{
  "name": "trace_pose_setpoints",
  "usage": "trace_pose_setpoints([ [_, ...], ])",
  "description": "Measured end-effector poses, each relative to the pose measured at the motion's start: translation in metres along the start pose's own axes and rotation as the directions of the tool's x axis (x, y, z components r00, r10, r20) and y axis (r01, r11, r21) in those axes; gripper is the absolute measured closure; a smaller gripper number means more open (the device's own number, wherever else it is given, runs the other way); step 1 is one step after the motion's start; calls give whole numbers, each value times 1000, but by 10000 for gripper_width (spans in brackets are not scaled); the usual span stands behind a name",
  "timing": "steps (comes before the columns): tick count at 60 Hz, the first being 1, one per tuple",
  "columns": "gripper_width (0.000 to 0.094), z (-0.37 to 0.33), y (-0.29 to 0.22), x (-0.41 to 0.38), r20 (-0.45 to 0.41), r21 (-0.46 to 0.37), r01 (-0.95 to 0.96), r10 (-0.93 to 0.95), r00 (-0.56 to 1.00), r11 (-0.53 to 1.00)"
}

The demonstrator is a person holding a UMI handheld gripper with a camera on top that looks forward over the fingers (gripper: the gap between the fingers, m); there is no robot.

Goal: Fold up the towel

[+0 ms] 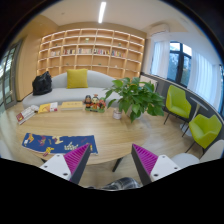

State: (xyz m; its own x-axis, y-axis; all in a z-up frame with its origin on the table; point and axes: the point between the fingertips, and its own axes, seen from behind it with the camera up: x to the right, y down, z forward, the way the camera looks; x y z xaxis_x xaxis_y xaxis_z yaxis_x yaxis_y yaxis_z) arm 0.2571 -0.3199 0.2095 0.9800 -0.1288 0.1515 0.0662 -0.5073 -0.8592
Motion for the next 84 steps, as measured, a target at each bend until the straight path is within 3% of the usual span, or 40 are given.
trace_pose_setpoints([
  [12, 83, -5, 29, -70, 73, -28, 38, -36, 997, 999],
  [31, 85, -25, 72, -285, 388, -115, 10, 36, 921, 993],
  [40, 83, -12, 73, -389, 466, -130, 23, 41, 884, 991],
  [52, 86, 40, 71, -493, 457, -155, 39, 37, 889, 987],
  [68, 85, 114, 95, -552, 348, -232, 71, 15, 937, 970],
  [70, 106, 122, 98, -552, 326, -227, 69, 9, 945, 971],
  [76, 369, 133, 89, -553, 300, -163, 97, -45, 953, 982],
  [84, 871, 144, 85, -552, 289, -110, 133, -96, 952, 985],
])
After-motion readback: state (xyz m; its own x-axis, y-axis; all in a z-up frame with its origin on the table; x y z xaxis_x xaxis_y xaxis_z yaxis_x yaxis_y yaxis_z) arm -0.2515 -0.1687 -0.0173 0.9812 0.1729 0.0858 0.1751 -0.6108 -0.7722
